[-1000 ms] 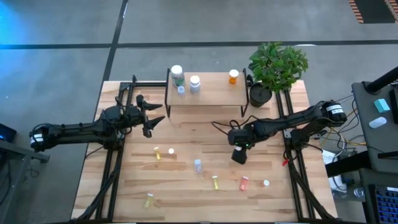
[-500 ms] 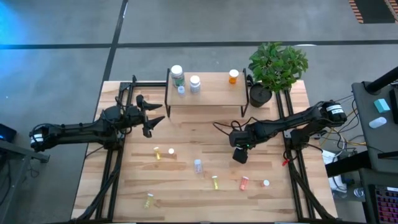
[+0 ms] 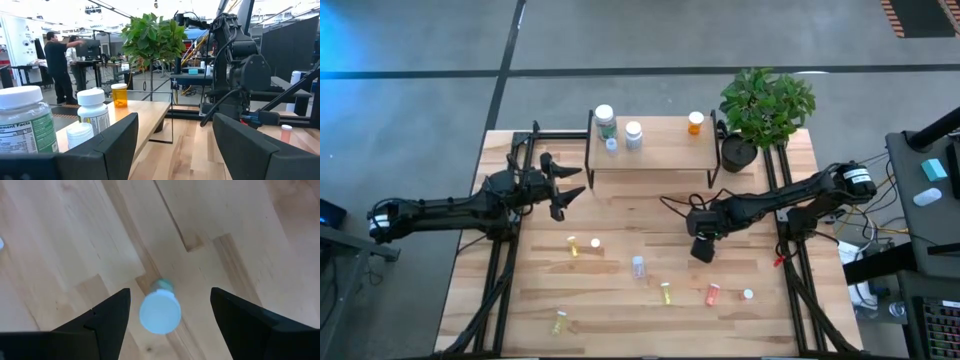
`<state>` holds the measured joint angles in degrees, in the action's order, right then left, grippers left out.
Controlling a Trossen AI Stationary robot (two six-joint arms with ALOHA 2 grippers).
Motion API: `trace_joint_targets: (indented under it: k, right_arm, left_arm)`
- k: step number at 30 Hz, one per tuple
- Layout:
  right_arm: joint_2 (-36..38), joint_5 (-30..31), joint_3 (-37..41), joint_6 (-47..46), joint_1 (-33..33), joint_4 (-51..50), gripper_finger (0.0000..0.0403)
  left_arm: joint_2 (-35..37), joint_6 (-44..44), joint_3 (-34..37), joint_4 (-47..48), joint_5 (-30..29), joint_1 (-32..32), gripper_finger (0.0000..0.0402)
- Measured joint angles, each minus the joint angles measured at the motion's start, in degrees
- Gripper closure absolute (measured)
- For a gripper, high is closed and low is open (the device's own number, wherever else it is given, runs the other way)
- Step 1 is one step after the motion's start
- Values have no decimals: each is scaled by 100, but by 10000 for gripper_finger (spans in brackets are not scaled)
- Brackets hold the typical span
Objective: Pick and place medicine bottles onto shelf by color
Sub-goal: Put the blue pill bottle on the shelf
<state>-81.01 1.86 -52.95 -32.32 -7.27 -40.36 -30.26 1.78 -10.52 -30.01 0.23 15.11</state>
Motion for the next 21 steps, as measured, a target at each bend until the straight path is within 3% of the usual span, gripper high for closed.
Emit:
trace_joint_targets:
  k: [21]
  right_arm:
    - [-2,40,13,-24,0,63,138]
  left_arm:
    - [-8,-13,0,4,7,0,162]
